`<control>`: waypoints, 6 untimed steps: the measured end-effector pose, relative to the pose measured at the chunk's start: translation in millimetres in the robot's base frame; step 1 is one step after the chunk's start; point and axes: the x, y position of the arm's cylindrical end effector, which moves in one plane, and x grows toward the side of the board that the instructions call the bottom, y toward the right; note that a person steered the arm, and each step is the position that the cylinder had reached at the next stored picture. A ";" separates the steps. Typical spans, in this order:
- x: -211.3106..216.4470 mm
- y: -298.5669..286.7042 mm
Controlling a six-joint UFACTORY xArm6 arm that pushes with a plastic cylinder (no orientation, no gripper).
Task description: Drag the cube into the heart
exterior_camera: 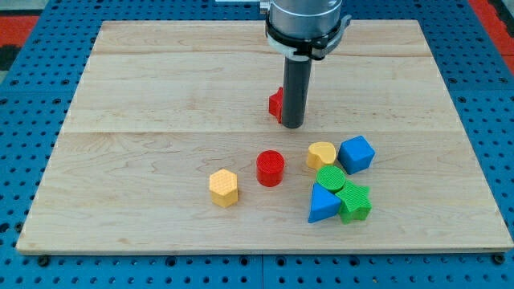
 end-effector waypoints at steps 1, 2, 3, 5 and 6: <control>15.1 95.4; 36.7 153.3; 51.5 100.7; 70.1 51.0; 58.6 24.3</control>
